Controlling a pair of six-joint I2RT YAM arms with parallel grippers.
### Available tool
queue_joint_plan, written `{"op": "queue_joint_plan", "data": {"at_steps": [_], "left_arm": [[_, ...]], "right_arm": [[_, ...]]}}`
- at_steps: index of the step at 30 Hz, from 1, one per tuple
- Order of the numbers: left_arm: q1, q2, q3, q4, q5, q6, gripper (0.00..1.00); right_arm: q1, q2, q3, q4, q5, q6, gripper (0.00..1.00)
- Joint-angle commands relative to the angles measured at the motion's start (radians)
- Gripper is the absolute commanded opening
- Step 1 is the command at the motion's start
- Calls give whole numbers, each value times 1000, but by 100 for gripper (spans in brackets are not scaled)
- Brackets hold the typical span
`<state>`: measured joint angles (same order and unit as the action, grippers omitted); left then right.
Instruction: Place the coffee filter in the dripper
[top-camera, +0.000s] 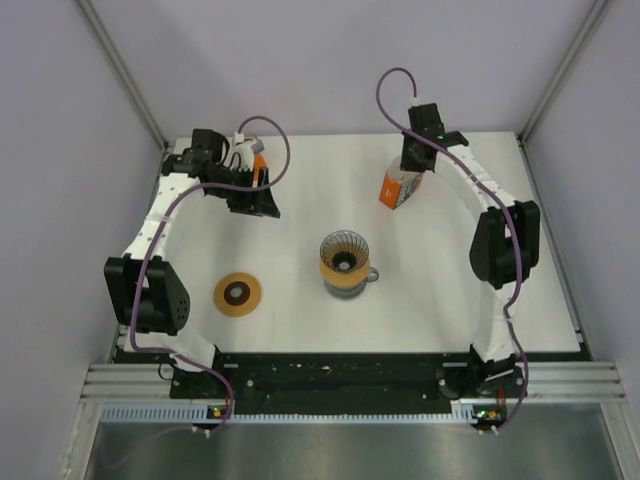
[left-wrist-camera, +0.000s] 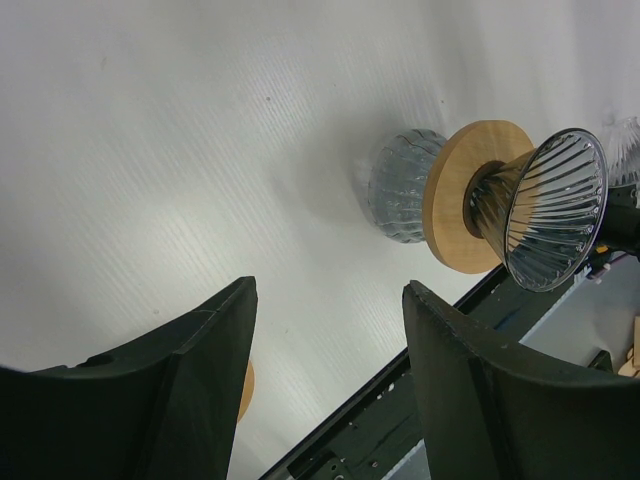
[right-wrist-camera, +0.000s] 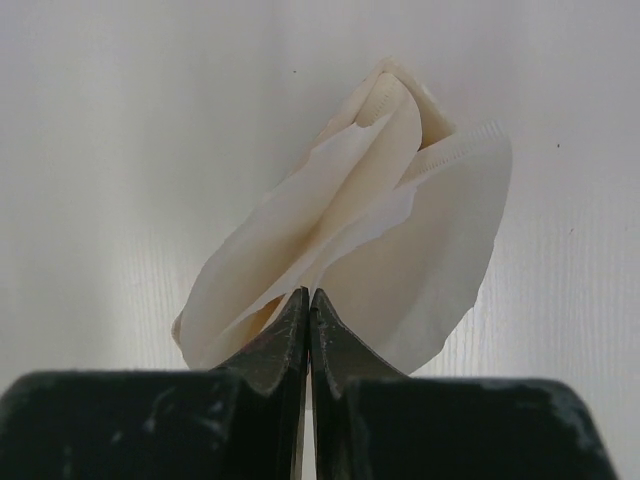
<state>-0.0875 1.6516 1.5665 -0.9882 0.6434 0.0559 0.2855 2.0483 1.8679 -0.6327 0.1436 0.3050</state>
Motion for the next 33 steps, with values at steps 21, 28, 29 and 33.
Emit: {"op": "queue_joint_plan", "data": {"at_steps": [21,28,29,33], "left_arm": [[8,-46,12,5,44,24,65],[9,-65,33,-23,58,39,66],[9,-70,43,-33,61,48,66],[12,-95,85,-62,81,77,68]], "right_arm": [[148,-439,-15,-2,-110,-387,0],[450,-640,-209,-4,-194,-878,0],[496,-669,-263,-2,-199,-956,0],[677,-758,-381,-15,-182,-1193,0]]}}
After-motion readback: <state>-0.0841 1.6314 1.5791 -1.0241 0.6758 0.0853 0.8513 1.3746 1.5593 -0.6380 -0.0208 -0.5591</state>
